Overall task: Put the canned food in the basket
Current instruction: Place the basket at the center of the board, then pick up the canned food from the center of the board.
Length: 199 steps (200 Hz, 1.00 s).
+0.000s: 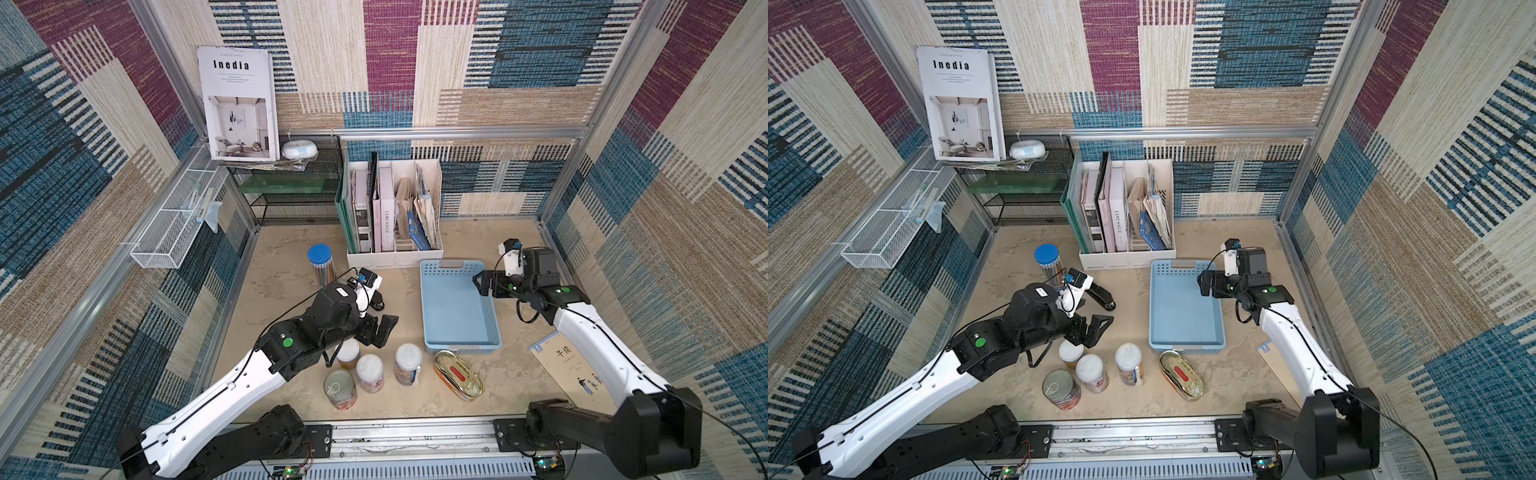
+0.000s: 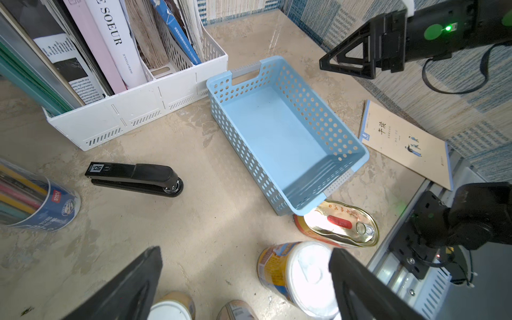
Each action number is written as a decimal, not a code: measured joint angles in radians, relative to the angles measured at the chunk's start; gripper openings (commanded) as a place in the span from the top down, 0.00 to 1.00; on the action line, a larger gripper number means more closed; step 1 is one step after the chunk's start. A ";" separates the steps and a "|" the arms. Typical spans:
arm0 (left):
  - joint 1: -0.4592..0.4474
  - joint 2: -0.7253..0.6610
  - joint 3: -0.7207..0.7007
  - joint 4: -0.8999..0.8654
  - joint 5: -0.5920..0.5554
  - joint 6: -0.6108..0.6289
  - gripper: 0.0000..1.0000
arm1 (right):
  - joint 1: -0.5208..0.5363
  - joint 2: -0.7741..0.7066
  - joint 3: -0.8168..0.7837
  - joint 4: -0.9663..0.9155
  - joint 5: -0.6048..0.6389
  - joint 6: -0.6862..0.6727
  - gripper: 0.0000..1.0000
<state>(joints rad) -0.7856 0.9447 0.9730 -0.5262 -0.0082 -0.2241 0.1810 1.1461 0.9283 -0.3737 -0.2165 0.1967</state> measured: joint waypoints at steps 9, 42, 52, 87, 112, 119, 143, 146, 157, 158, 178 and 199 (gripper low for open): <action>0.000 -0.020 -0.014 -0.005 -0.002 0.000 0.01 | 0.047 -0.058 -0.013 0.004 -0.018 0.009 0.01; 0.001 -0.068 -0.071 -0.029 -0.043 0.000 0.01 | 0.270 -0.234 -0.102 -0.003 -0.056 0.055 0.00; 0.001 -0.076 -0.080 -0.034 -0.049 0.000 0.01 | 0.331 -0.271 -0.122 -0.009 -0.053 0.076 0.00; 0.001 -0.080 -0.089 -0.039 -0.073 0.000 0.01 | 0.568 -0.285 -0.134 -0.037 0.025 0.155 0.00; 0.004 -0.075 -0.082 -0.057 -0.112 0.000 0.01 | 0.759 -0.184 -0.098 -0.049 0.122 0.187 0.00; 0.006 -0.074 -0.080 -0.061 -0.127 0.000 0.01 | 0.807 -0.145 -0.081 -0.060 0.157 0.195 0.00; 0.016 -0.075 -0.075 -0.067 -0.158 0.000 0.01 | 0.933 -0.035 -0.026 -0.097 0.264 0.215 0.00; 0.017 -0.075 -0.075 -0.068 -0.160 0.000 0.01 | 0.943 -0.027 -0.021 -0.100 0.273 0.218 0.00; 0.020 -0.077 -0.076 -0.074 -0.173 -0.001 0.01 | 0.978 -0.002 -0.009 -0.105 0.301 0.229 0.00; 0.021 -0.077 -0.076 -0.074 -0.174 -0.001 0.01 | 0.980 0.000 -0.008 -0.105 0.303 0.230 0.00; 0.025 -0.079 -0.076 -0.076 -0.182 -0.004 0.01 | 1.009 0.031 0.002 -0.107 0.336 0.249 0.00; 0.030 -0.080 -0.076 -0.076 -0.183 -0.004 0.01 | 1.033 0.068 0.008 -0.107 0.348 0.261 0.00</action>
<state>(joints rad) -0.7559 0.8646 0.8967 -0.6022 -0.1913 -0.2283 1.2140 1.2140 0.9363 -0.4805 0.1318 0.4576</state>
